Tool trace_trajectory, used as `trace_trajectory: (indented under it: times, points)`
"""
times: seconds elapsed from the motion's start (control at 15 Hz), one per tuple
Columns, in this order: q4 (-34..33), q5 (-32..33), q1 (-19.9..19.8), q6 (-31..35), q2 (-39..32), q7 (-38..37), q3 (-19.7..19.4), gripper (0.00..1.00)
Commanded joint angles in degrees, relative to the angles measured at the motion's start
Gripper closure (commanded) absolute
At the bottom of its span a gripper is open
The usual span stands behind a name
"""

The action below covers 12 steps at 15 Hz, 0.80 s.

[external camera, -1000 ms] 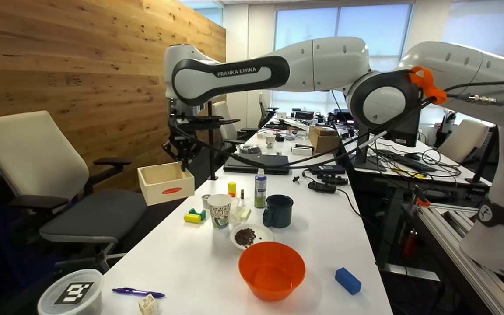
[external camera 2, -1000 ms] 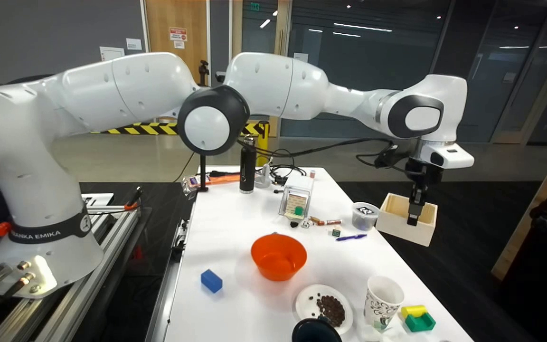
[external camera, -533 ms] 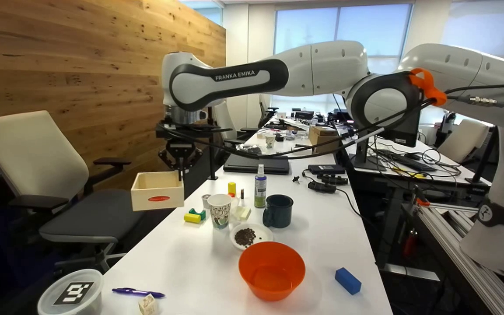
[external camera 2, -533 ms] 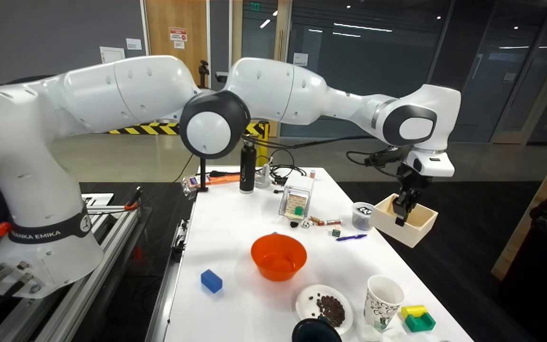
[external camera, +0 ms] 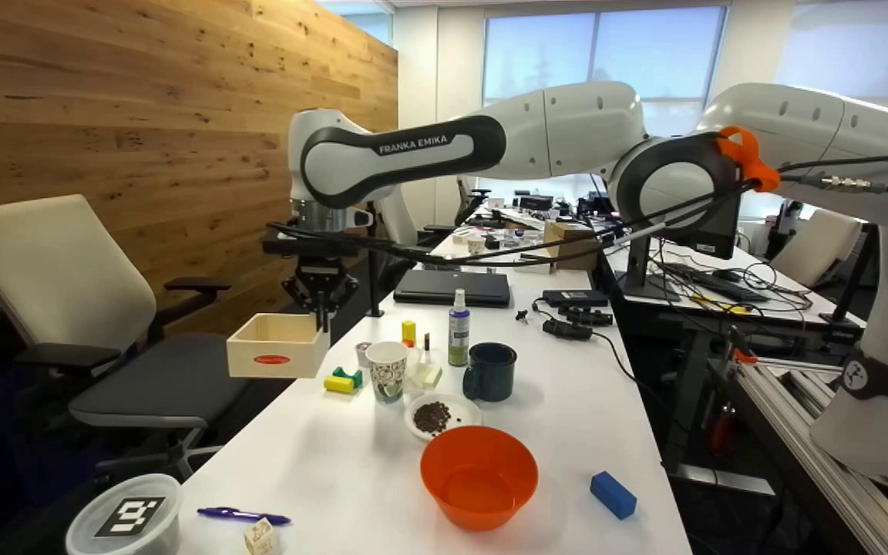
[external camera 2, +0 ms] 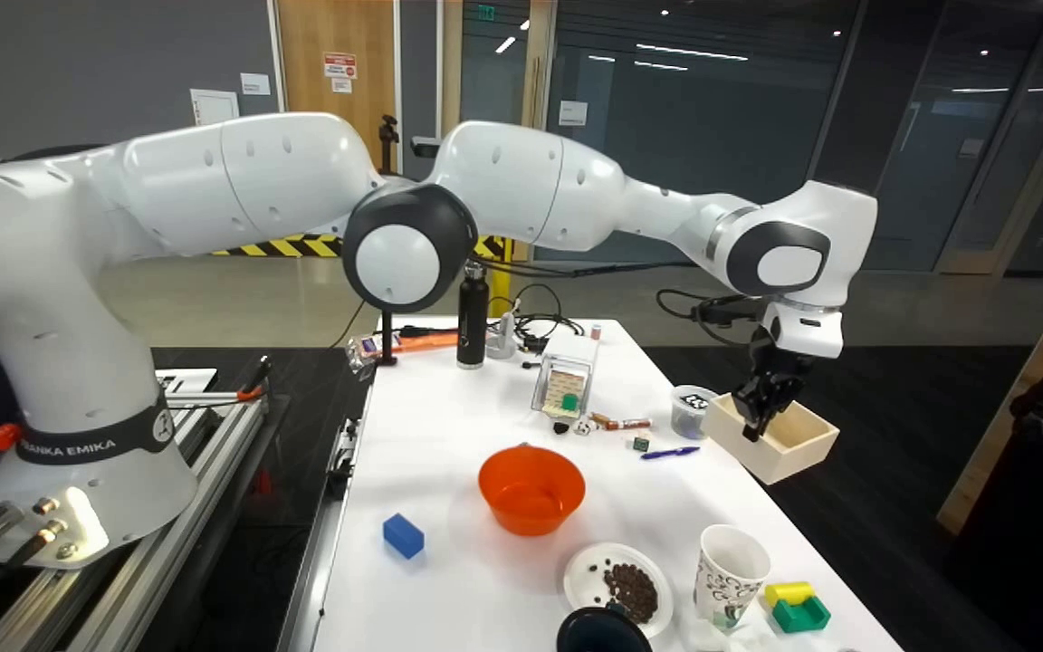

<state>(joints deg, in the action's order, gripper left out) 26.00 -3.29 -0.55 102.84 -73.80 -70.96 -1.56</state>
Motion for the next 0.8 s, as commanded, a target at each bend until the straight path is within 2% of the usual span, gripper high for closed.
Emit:
trace_trajectory:
  times: [0.0, 0.47, 0.73]
  points:
    - [-1.17, 0.57, 0.44, 2.94, -0.52, 4.91, 0.06, 0.98]
    - [-0.05, 2.15, 1.65, 3.19, 0.54, 25.5, -0.41, 0.98]
    - [-0.09, 1.28, 0.86, 3.79, 0.23, 30.19, -0.38, 0.98]
